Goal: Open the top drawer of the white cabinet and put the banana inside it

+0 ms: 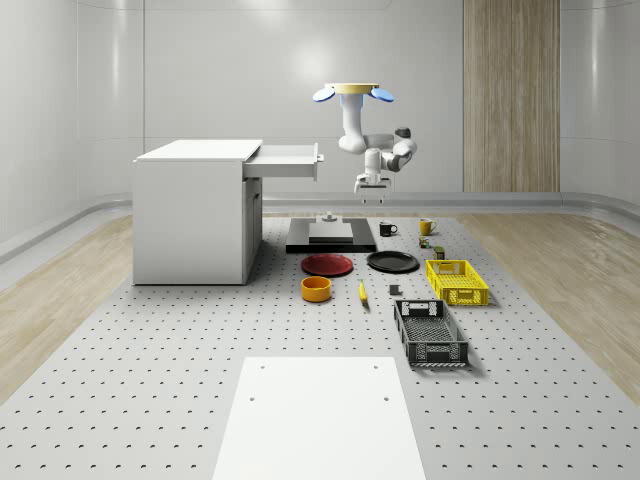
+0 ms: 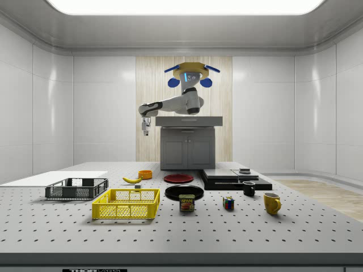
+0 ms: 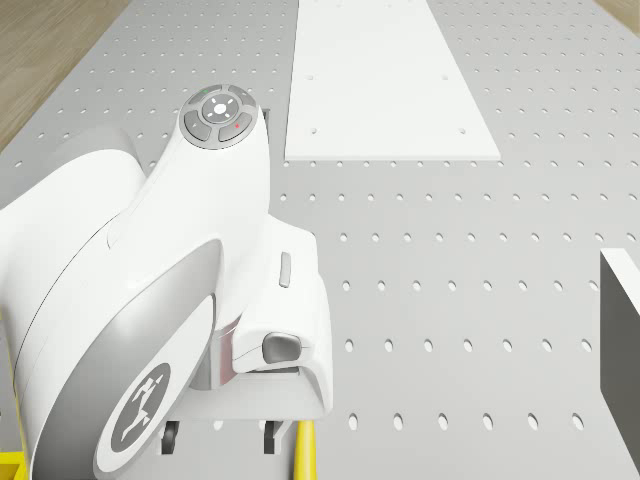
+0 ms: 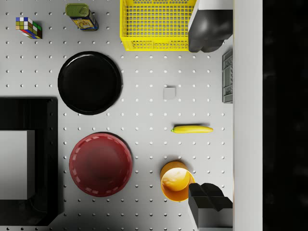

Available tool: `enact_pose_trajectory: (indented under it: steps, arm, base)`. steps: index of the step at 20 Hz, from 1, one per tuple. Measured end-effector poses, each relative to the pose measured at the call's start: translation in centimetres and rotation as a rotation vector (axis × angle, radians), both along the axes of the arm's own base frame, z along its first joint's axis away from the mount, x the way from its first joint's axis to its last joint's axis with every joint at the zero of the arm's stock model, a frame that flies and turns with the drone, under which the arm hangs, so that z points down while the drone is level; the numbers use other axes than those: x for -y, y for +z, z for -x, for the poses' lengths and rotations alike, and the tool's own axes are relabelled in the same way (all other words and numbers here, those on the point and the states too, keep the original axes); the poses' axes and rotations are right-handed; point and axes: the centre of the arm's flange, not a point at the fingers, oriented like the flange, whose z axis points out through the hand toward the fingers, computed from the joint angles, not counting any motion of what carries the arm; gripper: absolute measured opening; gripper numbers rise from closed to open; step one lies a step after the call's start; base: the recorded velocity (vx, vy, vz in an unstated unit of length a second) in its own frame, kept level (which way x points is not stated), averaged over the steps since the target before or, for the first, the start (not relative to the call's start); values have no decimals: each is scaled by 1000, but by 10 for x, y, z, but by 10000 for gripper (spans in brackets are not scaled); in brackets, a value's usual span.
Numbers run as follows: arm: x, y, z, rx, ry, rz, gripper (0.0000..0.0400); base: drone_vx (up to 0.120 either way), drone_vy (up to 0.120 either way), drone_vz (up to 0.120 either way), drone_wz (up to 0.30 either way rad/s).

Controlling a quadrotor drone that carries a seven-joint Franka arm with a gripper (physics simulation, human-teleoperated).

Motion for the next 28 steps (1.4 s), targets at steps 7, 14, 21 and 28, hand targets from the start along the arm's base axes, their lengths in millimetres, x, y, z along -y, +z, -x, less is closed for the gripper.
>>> enact_pose_trajectory:
  steps: [7, 14, 21, 28]
  arm:
    - [0, 0, 0, 0, 0, 0, 400]
    - [0, 0, 0, 0, 0, 0, 400]
    - [0, 0, 0, 0, 0, 0, 400]
    - [0, 0, 0, 0, 0, 0, 400]
  base:
    - [120, 80, -120, 0]
    - [69, 0, -120, 0]
    - [0, 0, -120, 0]
    - [0, 0, -120, 0]
